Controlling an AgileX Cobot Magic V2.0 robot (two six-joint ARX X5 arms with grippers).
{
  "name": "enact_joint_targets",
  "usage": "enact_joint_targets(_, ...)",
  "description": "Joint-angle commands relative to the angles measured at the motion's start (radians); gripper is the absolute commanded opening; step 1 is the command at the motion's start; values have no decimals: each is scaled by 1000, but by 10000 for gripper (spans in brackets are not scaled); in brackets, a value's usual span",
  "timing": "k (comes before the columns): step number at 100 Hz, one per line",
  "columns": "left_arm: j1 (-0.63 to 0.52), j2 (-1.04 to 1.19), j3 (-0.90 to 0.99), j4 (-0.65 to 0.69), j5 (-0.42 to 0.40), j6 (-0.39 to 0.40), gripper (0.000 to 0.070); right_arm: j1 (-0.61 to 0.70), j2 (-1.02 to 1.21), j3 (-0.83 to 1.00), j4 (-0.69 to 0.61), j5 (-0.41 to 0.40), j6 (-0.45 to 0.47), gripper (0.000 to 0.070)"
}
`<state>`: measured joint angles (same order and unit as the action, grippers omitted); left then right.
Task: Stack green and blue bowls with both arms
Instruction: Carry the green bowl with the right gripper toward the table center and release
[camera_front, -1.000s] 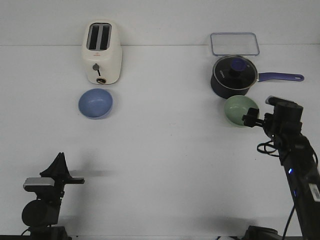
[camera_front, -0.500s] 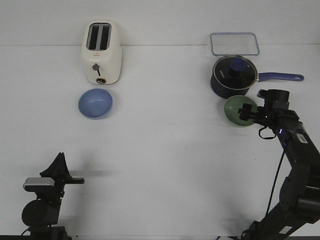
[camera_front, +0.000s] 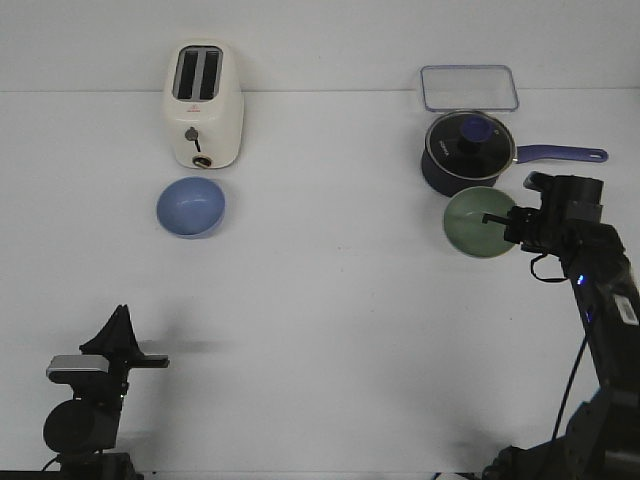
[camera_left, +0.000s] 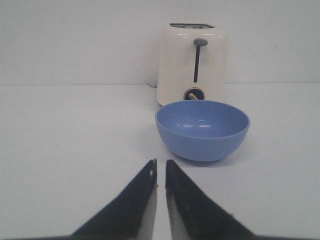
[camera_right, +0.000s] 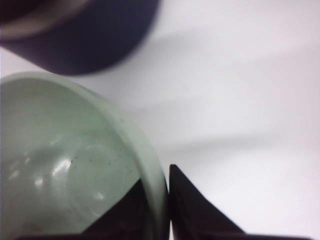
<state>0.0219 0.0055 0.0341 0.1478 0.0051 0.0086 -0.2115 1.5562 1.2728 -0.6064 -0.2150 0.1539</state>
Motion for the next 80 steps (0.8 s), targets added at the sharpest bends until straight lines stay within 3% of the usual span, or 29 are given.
enact_joint_targets(1, 0, -2, -20, 10, 3, -5, 14, 5, -69, 19, -25, -51, -6, 0)
enact_joint_targets(17, 0, -2, -20, 10, 3, -5, 14, 83, -214, -5, -90, -85, -4, 0)
enact_joint_targets(39, 0, -2, -20, 12, 4, -19, 14, 325, -387, -215, -73, -85, 38, 0)
enact_joint_targets(70, 0, -2, -20, 11, 3, -293, 14, 632, -404, -433, 72, -67, 174, 0)
enact_joint_targets(80, 0, -2, -16, 10, 4, -372, 11, 698, -366, -447, 91, -9, 189, 0)
